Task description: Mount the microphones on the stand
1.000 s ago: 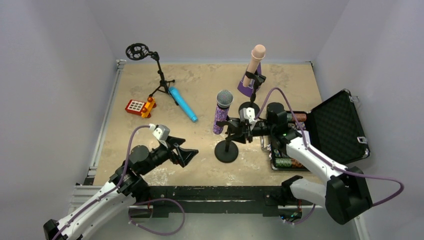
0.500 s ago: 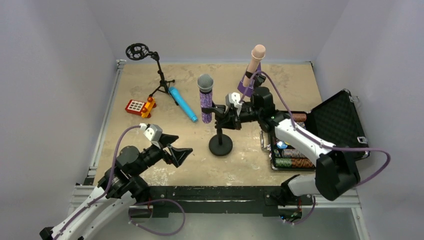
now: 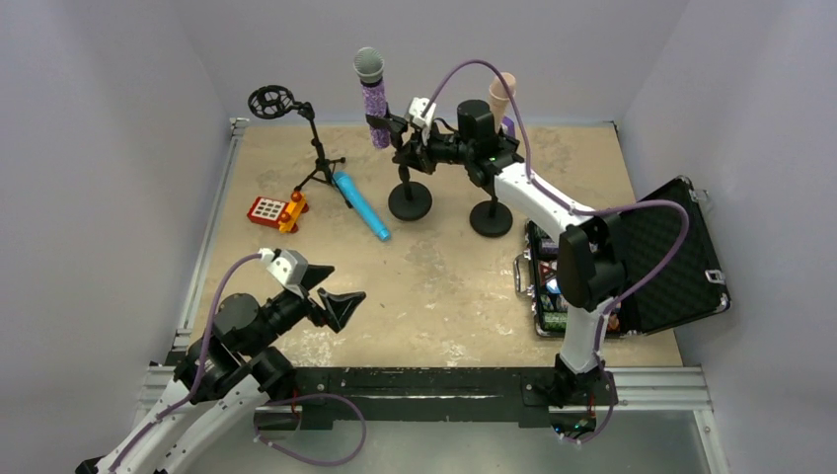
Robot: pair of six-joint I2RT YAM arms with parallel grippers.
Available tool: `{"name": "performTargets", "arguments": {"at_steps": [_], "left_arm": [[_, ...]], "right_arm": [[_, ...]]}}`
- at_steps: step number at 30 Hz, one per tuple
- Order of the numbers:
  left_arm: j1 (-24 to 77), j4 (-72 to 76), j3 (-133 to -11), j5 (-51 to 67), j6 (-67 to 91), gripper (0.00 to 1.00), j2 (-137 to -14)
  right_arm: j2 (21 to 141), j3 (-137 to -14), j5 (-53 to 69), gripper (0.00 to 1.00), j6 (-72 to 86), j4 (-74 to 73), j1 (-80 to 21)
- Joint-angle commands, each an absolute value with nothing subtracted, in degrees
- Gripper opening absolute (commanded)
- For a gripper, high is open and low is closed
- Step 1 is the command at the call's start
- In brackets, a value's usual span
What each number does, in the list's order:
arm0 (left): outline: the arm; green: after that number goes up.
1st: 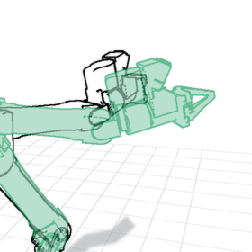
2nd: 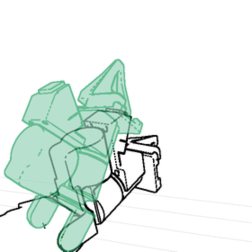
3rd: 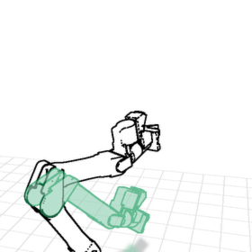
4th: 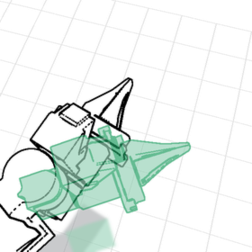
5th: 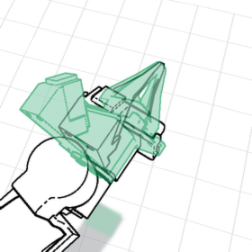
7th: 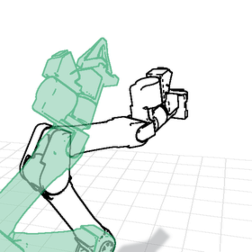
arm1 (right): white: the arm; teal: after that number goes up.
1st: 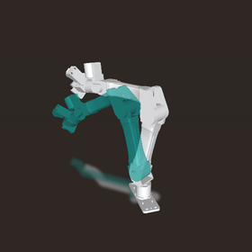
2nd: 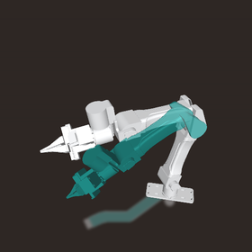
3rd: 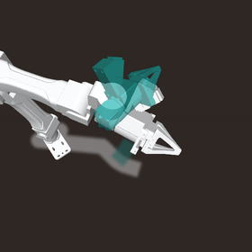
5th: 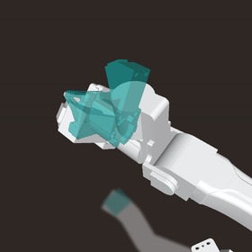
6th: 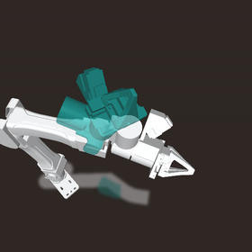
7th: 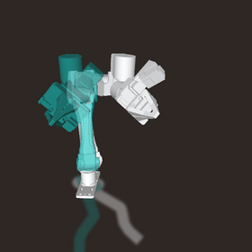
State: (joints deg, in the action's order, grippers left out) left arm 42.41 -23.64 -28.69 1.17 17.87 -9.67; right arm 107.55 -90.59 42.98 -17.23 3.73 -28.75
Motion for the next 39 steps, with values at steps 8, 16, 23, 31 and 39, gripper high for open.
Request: {"name": "performTargets", "arguments": {"at_steps": [8,16,23,31,39], "left_arm": [[42.5,-22.9,-30.0,0.3,15.5,0.99,-10.4],[42.5,-22.3,-29.6,0.4,15.7,0.99,-10.3],[42.5,-22.4,-29.6,0.7,15.9,0.99,-10.3],[42.5,-22.5,-29.7,0.9,16.0,0.99,-10.3],[42.5,-23.9,-30.7,1.0,16.6,0.99,-10.2]], "right_arm": [[109.0,-96.3,36.6,0.0,-14.2,10.6,-28.7],[105.1,-86.3,35.6,0.0,-10.6,16.3,-28.6],[103.7,-80.3,35.4,0.01,-8.5,19.9,-28.6],[100.3,-74.8,35.8,0.26,-8.2,22.1,-28.4],[95.1,-70.7,35.9,0.62,-7.2,22.0,-27.1]]}}
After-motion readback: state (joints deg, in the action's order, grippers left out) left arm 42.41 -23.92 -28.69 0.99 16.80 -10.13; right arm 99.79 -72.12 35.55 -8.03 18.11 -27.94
